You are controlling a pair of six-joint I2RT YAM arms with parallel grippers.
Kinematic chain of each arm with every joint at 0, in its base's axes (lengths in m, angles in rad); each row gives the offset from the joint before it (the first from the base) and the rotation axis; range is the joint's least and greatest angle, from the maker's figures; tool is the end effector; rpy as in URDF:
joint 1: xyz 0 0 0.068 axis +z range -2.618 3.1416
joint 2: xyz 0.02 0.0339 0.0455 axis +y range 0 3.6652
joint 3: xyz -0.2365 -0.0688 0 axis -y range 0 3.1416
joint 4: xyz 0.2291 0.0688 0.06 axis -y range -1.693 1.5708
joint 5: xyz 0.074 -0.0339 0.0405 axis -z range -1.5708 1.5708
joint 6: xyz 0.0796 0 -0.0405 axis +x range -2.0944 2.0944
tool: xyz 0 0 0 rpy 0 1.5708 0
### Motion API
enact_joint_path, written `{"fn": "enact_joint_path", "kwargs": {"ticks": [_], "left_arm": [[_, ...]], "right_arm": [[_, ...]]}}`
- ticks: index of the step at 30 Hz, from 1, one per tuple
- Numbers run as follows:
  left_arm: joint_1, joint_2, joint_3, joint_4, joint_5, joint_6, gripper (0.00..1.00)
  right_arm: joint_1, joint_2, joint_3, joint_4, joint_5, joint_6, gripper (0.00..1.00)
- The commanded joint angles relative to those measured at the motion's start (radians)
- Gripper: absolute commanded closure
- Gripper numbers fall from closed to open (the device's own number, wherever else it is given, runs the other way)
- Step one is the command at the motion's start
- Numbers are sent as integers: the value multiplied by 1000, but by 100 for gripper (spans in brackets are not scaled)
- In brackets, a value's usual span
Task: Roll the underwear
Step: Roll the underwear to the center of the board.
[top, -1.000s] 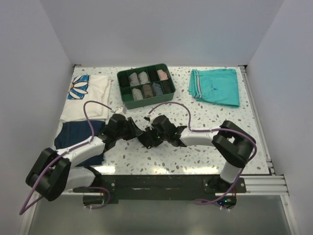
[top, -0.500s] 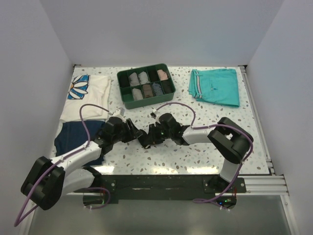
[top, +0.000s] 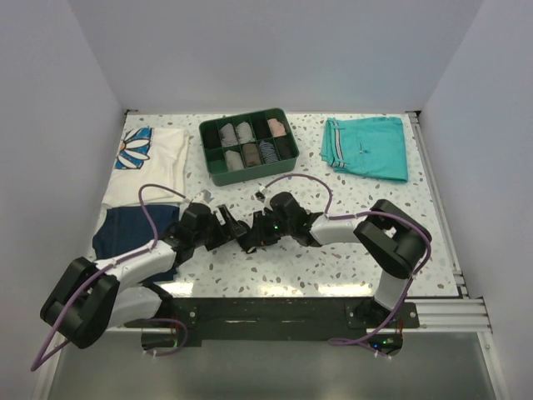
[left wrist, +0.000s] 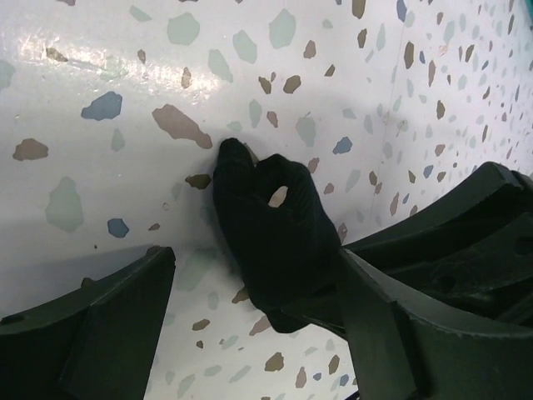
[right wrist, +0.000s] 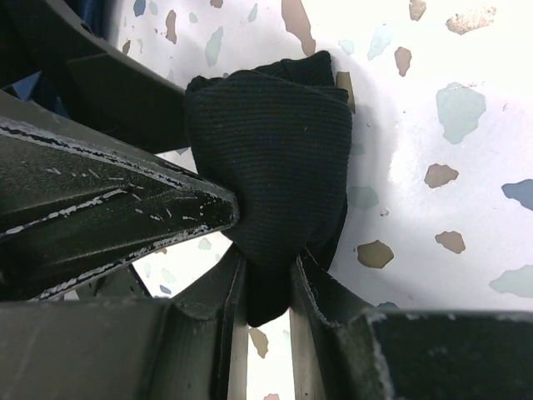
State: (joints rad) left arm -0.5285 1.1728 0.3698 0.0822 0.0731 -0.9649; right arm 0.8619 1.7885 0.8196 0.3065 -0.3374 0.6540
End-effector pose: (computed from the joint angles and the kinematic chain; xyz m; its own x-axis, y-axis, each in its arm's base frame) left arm 0.2094 -0.1290 0.1071 -0.7769 -0.4957 -0.3882 -0.1551 0.7483 -0.6450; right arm 0.2195 0.2964 0.0978 -0.8569 -0.1173 -0.5020 -0.4598 0.6143 0.6413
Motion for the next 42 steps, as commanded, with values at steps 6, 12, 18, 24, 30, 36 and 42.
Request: {"fn": "enact_joint_path", "kwargs": {"ticks": [6,12,18,24,30,36,42], "left_arm": [[4,73,21,131,30,-47,20],[4,175,18,160,27,-84,33],[5,218,38,120,-7,-92,48],[5,203,43,41,-71,-64,69],[4,197,67,10,-111,8,91],[-4,214,104,-22,-116,55,96],[-10,231,141,-56,-113,66,97]], "right_arm": [[8,8,-8,-170,20,-70,91],[25,-3,0,-170,26,-86,90],[58,-8,6,-214,80,-122,90],[78,-29,-10,-244,147,-140,90],[101,-64,28,-329,244,-183,59],[207,-139,159,-521,498,-318,43],[305,-192,214,-569,685,-451,39]]}}
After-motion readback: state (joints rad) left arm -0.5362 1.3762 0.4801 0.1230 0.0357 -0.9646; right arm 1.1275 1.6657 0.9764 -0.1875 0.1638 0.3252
